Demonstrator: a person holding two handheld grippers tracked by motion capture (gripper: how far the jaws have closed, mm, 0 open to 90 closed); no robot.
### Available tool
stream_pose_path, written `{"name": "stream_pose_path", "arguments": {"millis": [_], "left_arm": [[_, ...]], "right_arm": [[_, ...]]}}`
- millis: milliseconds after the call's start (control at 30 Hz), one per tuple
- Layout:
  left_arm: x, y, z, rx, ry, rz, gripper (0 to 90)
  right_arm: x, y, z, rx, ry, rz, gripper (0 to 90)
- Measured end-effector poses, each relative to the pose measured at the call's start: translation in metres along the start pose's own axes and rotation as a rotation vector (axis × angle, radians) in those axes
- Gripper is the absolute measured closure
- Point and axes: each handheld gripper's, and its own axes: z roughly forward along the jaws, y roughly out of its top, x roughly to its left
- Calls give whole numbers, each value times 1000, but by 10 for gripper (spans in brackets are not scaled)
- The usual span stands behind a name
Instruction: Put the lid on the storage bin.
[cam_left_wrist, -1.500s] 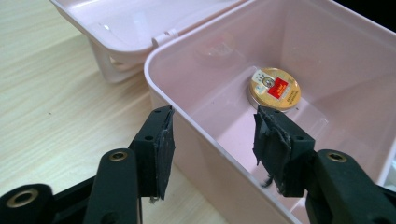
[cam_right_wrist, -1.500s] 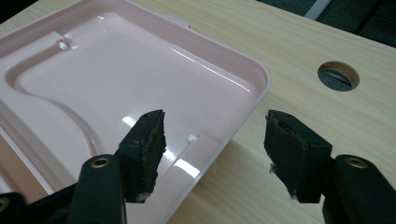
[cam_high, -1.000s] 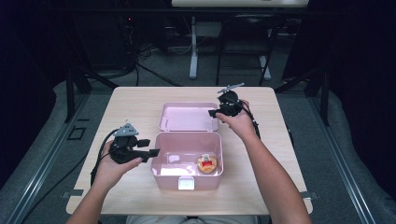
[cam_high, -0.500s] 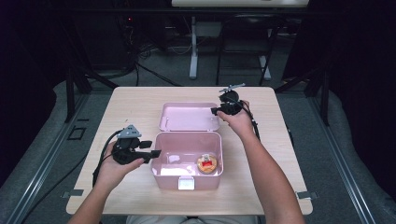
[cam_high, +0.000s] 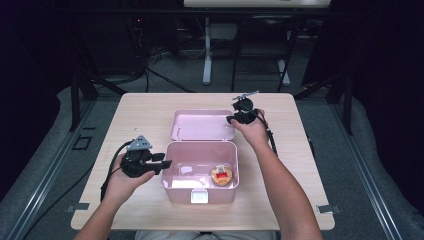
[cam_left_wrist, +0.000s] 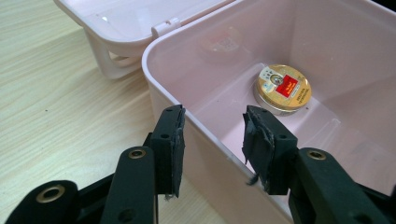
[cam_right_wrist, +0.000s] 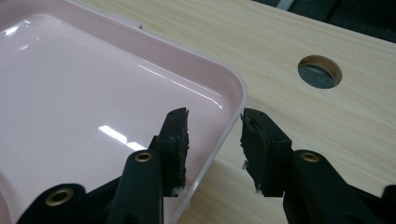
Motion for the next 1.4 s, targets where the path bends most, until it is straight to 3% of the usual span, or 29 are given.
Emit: {"name": "stream_pose_path", "arguments": {"millis": [100,300,500,867,1400], "left_arm": [[0,0,0,-1,1,-7,593],[1,-1,0,-2,1,-17,617],[1,-1,0,-3,3,-24,622],[1,-1,0,-11,3,-23,629],[1,-1,-2,-8,5,-18,657]], "right_arm": [[0,-1,1,-1,3,0,596],[-4,-2,1,-20,25,50,621],[-2,-1,2,-30,15,41,621],[-3,-1,7,-2,12,95,627],[-2,0,8,22,-1,136,709]]}}
